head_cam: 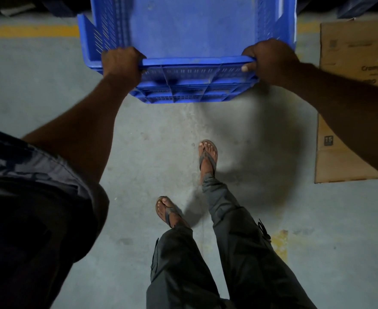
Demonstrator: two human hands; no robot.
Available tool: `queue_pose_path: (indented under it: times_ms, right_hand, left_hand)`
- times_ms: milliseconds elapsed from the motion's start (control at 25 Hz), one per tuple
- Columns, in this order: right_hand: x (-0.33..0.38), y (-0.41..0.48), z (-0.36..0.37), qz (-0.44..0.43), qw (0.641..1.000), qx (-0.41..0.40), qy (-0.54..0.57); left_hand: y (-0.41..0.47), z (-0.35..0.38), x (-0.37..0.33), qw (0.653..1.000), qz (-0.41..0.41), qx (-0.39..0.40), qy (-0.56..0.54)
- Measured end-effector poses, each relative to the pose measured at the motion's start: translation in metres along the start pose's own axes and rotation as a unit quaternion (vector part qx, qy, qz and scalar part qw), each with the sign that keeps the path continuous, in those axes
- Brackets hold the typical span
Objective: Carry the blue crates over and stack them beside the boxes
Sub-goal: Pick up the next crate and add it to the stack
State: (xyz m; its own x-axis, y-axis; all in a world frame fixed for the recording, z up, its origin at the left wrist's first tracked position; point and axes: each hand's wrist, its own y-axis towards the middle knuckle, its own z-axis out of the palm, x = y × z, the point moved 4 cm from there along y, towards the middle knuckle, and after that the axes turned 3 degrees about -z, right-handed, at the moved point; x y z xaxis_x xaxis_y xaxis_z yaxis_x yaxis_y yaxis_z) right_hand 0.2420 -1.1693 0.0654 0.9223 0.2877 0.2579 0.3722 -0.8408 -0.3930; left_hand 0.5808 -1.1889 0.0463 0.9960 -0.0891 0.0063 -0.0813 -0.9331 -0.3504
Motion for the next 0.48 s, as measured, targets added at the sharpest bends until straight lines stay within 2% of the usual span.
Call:
queue_pose_path:
  times_ms: [80, 240, 360, 480]
  right_hand:
    - [0.002, 0.003, 0.000, -0.001, 1.000, -0.013, -0.003]
    - [-0.001, -0.002, 0.016, 0.040, 0.999, -0.026, -0.007]
    - [0.002, -0.010, 0.026, 0.069, 0.996, -0.015, -0.063]
    - [0.014, -0.026, 0.016, 0.116, 0.989, -0.044, -0.086]
  left_hand:
    - [0.002, 0.003, 0.005, 1.000, 0.008, -0.020, 0.006]
    - [0.001, 0.013, 0.003, 1.000, 0.010, -0.010, 0.022]
    - [-0.002, 0.016, -0.002, 1.000, 0.022, 0.000, 0.018]
    - [-0.026, -0.001, 0.005, 0.999, 0.023, -0.039, -0.010]
